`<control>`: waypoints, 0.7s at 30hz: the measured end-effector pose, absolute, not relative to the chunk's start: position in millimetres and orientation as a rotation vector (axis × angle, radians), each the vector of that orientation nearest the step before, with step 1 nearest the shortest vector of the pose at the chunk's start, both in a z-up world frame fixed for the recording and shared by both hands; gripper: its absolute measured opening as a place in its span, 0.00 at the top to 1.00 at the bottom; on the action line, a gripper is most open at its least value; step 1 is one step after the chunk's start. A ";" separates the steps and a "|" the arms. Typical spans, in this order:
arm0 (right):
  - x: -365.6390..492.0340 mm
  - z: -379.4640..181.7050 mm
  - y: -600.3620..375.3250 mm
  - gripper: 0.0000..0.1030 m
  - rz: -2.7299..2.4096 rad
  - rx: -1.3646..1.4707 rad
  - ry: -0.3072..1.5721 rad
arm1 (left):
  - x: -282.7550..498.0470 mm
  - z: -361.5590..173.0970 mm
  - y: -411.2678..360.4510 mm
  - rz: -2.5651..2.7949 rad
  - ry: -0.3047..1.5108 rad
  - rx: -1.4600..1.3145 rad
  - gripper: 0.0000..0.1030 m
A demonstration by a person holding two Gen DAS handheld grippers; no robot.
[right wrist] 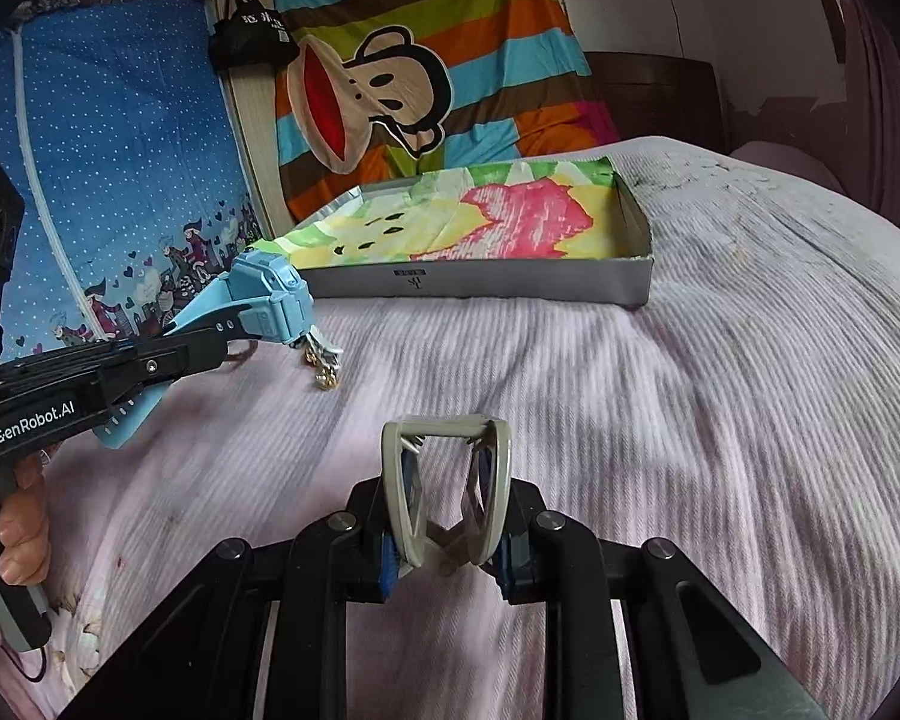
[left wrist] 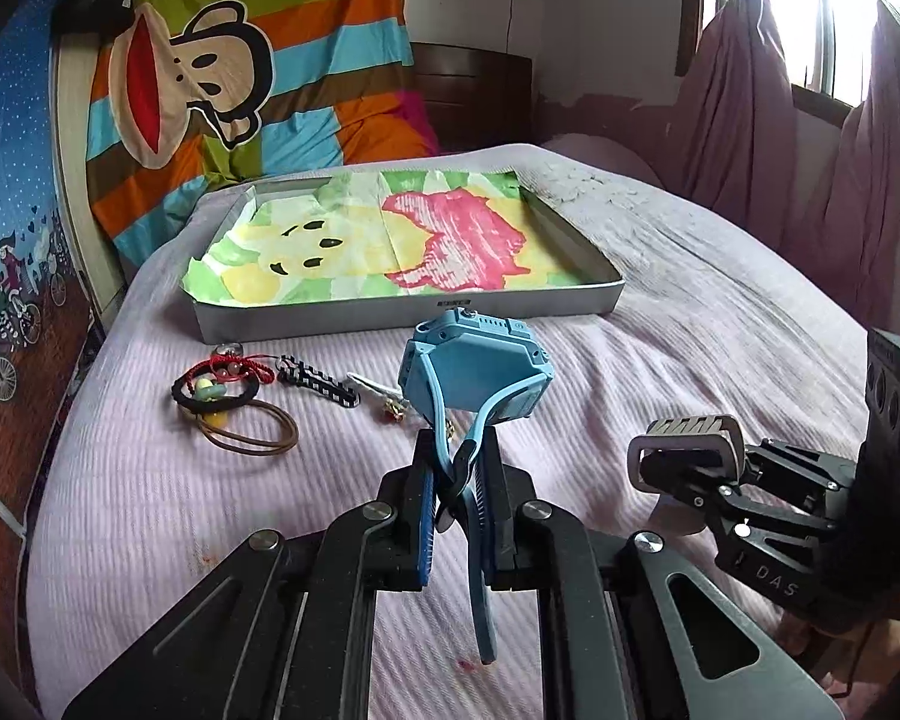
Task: Organize jewelry
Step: 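Carry both items into the silver tray and open both tools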
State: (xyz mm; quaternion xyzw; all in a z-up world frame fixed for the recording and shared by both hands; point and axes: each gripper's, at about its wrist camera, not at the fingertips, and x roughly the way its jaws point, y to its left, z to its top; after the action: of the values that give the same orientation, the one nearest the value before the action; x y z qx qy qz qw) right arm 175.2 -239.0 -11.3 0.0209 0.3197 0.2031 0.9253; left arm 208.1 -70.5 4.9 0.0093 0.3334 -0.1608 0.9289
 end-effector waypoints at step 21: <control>330.2 19.8 -201.2 0.79 0.520 0.163 0.502 | 337.4 33.1 -25.1 -0.117 0.654 -0.079 0.91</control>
State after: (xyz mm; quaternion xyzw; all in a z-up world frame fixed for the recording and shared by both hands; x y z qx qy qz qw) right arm 330.2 -201.2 19.8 0.0796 0.2452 0.2541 0.9322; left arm 337.4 -25.1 33.1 -0.0389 0.3208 -0.0573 0.9446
